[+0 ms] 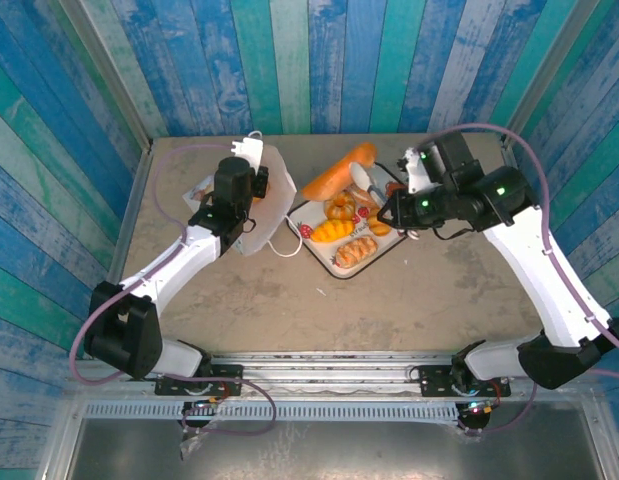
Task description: Take the fake bread out of the paper bag
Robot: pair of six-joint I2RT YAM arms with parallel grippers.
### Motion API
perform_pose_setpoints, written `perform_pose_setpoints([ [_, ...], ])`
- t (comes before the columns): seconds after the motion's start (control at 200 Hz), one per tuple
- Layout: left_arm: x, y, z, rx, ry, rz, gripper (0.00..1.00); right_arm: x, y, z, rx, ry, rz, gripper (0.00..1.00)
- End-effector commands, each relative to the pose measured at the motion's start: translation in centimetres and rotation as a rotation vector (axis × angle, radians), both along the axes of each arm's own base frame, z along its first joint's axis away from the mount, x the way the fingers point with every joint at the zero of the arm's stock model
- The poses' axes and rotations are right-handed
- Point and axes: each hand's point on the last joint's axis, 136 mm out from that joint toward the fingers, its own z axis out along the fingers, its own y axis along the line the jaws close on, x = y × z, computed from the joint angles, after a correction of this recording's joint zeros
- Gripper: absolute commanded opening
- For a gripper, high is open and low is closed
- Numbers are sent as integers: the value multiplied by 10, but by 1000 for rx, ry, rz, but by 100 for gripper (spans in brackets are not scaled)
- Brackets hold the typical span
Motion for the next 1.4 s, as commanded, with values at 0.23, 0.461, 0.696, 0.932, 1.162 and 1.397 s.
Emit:
perform_pose_setpoints([
  [0.23,2,-1,16,-40,-38,5,0,-12,-24,-40,-11,165,5,1],
  [0.461,0,-1,15,-44,-34,6,0,-11,-18,-66,-28,280,48,1],
  [0.696,0,-1,12,-48,-30,2,0,-4,-24,-84,-69,323,36,0],
  [0.932,0,-2,9,-46,-25,-4,0,8,-24,-100,-81,365,29,3],
  [1.162,1,-5,7,-48,-21,-15,0,22,-31,-115,-115,401,3,13],
  [1.397,3,-7,6,-50,-16,-24,0,38,-26,-126,-105,414,1,25],
])
